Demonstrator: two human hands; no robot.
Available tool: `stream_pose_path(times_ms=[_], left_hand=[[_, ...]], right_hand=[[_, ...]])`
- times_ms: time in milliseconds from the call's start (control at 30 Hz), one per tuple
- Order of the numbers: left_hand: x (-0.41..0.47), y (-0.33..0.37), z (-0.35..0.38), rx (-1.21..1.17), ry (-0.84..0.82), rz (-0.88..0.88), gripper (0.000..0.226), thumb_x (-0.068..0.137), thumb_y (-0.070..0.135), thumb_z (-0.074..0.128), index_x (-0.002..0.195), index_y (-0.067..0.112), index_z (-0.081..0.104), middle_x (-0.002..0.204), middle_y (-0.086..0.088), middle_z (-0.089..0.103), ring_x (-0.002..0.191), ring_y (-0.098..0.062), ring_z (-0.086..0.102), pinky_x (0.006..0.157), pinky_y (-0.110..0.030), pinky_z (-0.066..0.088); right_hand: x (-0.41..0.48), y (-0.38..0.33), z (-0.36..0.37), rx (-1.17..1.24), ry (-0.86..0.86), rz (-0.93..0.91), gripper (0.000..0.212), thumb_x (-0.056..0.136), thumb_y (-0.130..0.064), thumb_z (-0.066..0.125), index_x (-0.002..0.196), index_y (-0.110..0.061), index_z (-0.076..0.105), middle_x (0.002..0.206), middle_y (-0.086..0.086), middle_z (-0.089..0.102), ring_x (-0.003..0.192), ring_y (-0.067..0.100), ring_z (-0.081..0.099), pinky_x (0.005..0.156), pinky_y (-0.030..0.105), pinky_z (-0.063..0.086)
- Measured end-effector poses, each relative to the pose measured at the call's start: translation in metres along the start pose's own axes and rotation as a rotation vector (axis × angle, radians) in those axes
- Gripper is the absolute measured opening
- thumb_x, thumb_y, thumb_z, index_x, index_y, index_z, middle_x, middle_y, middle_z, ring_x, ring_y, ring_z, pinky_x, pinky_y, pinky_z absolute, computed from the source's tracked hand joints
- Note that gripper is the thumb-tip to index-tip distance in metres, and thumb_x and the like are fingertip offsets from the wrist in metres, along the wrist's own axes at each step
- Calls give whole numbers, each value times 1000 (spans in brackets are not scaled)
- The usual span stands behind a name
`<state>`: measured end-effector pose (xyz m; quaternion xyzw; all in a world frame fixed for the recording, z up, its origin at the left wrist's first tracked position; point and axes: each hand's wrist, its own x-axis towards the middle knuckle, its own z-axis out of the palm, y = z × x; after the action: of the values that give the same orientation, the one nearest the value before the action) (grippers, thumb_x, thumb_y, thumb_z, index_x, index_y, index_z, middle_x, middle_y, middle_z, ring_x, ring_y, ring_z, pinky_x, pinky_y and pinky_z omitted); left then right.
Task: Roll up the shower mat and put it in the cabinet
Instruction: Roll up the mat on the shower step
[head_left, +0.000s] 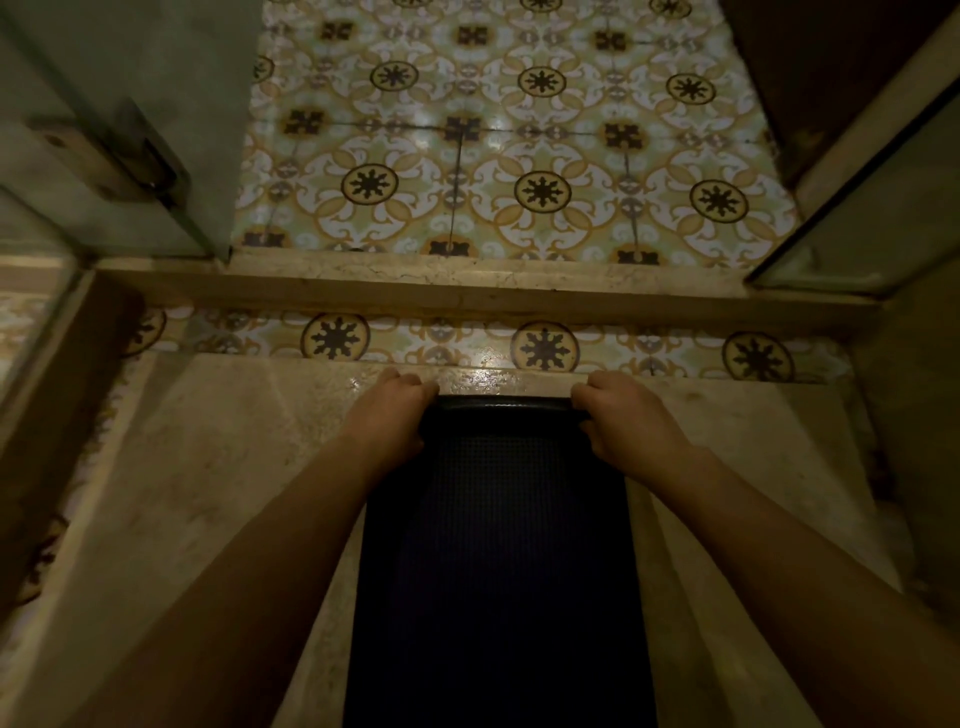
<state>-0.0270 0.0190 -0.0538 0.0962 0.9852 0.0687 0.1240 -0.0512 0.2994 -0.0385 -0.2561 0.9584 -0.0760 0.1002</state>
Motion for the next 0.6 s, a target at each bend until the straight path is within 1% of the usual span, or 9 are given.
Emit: stream_pose_path(times_ms=[67,133,200,267,333,433,500,567,600], left_hand=[[0,2,-1,9,27,13,33,78,11,66,109,14,56,101,-11,63,102,-33,52,70,-37,44],[-1,4,0,23,57,32,33,78,10,66,109,15,56,98,-11,63,99,-33,53,69,-39,45],[-2,1,1,11,57,31,27,79,9,64,104,14,57,96,-10,65,97,-32,54,69,-37,44],[-2,-3,1,1,33,38,22,80,10,62,101,15,59,96,-10,67,96,-32,55,68,-33,39],[-1,-2,-1,4,28,49,23,80,12,63,103,15,58,97,-10,67,95,-32,56,67,-32,36],[-4,4,0,33,76,57,29,80,13,67,106,14,55,97,-11,64,95,-32,54,66,-34,39],[-10,8,5,28,114,67,30,78,11,68,106,13,56,98,-11,63,95,-31,53,66,-32,35],[-17,8,8,17,111,81,29,79,10,67,107,13,58,101,-10,61,96,-29,51,69,-32,37],[-19,7,9,7,96,83,29,79,10,66,108,13,59,104,-10,60,98,-28,51,72,-33,40]], right_hand=[[2,0,-1,-15,-23,6,26,79,-9,69,103,-8,59,102,11,58,94,31,56,69,38,47],[0,1,1,7,-35,21,33,79,-10,71,111,-9,59,105,10,58,95,31,56,73,39,50],[-3,1,3,30,-31,17,37,82,-8,68,118,-9,64,106,12,58,95,31,56,76,39,50],[-1,1,4,33,-30,7,34,83,-5,65,116,-6,67,108,14,58,95,32,56,77,39,49],[2,2,3,12,-44,3,33,81,-3,64,113,-5,67,111,14,58,98,33,56,78,38,50],[2,-2,3,-22,-53,37,30,78,-3,64,107,-7,61,105,12,58,95,31,55,70,36,46],[-2,-8,7,-22,-54,35,30,76,0,66,104,-8,58,102,11,56,91,31,56,64,35,41],[-9,-12,10,-4,-60,19,29,76,1,66,103,-7,59,101,12,56,88,31,57,62,33,38],[-11,-12,9,15,-62,10,28,76,1,66,102,-6,60,102,12,56,87,32,58,63,33,40]])
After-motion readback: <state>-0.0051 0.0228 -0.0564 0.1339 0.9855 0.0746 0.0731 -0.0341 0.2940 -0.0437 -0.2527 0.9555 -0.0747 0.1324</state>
